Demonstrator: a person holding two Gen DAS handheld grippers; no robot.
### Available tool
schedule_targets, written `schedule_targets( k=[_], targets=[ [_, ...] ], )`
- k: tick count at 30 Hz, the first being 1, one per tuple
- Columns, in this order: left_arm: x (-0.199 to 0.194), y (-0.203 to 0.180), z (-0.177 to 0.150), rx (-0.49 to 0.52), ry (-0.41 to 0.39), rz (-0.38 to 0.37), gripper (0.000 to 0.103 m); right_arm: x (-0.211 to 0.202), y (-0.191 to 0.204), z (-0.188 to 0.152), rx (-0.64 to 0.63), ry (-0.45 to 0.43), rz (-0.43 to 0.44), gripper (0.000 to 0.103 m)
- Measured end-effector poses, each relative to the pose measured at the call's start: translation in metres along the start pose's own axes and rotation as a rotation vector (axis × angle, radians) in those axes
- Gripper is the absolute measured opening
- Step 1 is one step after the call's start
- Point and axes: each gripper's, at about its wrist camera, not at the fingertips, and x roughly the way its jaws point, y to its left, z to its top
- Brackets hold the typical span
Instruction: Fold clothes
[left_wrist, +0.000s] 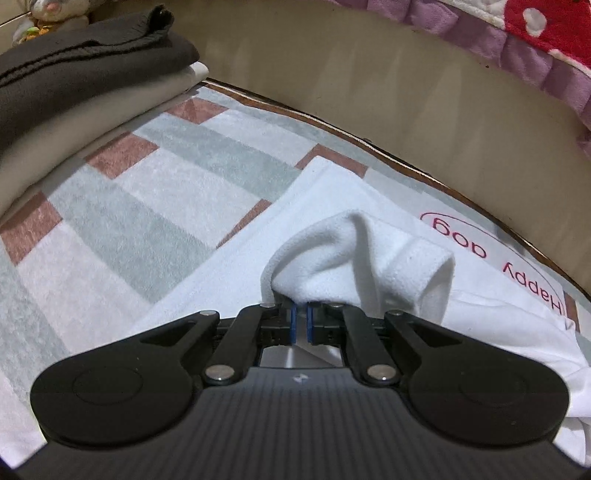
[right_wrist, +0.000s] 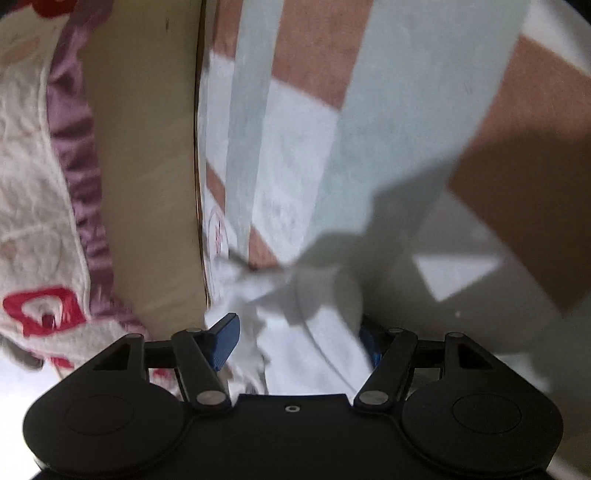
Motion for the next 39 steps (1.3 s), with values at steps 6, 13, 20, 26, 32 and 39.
schedule_targets(
  k=[6,13,20,26,32,39],
  targets=[
    [-0.005,0.000,0.008,0.036,-0.028,-0.025,0.004,-0.008,0.001,0.005,0.038,-0.070,0.179,0.068],
    [-0.022,-0.022,0.018,0.138,-0.095,-0.046,0.005,-0.038,0.028,0.003,-0.176,-0.248,0.256,0.003],
    [-0.039,-0.045,0.056,0.152,-0.186,-0.052,0.004,-0.069,0.040,-0.005,-0.239,-0.249,0.043,0.025],
    [-0.039,-0.017,0.044,0.103,-0.232,0.133,0.006,-0.056,0.019,-0.002,-0.123,-0.120,-0.068,0.062],
    [-0.024,0.009,0.022,0.066,-0.097,0.144,0.007,-0.039,0.005,-0.008,-0.107,-0.001,-0.050,0.062],
    [-0.022,0.019,0.001,0.025,-0.009,0.113,0.008,-0.041,0.021,-0.014,-0.186,0.030,0.016,0.063]
  ],
)
